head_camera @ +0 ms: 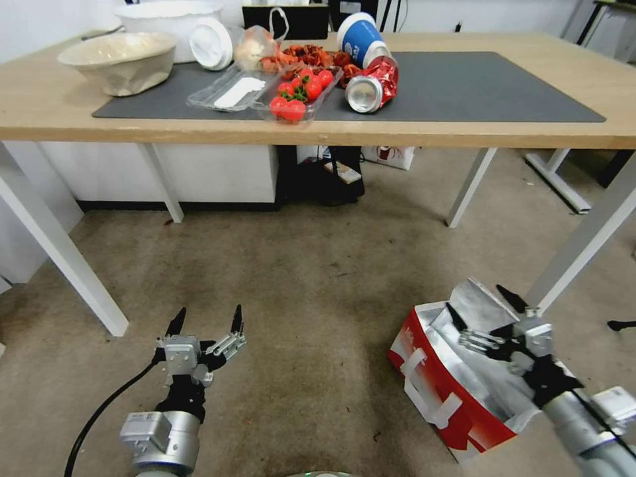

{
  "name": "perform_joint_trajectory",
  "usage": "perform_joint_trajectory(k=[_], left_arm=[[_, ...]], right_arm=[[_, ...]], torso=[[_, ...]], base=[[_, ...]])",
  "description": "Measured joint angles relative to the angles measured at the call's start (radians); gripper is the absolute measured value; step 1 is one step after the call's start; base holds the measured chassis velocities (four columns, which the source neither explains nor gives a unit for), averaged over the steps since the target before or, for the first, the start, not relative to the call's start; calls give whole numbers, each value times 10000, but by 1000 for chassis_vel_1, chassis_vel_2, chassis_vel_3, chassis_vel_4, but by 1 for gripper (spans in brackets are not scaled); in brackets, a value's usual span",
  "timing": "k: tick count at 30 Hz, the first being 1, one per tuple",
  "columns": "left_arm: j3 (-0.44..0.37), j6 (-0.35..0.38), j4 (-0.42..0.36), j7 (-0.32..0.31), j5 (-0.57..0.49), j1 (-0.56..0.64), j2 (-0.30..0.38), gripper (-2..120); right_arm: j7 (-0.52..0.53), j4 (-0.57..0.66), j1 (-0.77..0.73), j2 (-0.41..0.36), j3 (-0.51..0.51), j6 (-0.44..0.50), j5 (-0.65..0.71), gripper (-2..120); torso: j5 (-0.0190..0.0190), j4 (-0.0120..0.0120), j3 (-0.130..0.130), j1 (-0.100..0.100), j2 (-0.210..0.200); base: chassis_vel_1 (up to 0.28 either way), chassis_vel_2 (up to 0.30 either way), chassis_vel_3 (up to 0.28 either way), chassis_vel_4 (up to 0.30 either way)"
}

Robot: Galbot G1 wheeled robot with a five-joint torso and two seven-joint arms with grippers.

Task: Pick up the food delivery bag from the floor and place it on the table.

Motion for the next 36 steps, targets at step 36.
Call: perform_joint_trajectory(k=[36], left_arm=[[21,-217,290,-17,12,-108,-49,100]], right_arm=[[-2007,-5281,995,-3741,87,-77,898,100]], torso=[[-4,0,0,3,23]], base=[[0,0,0,0]])
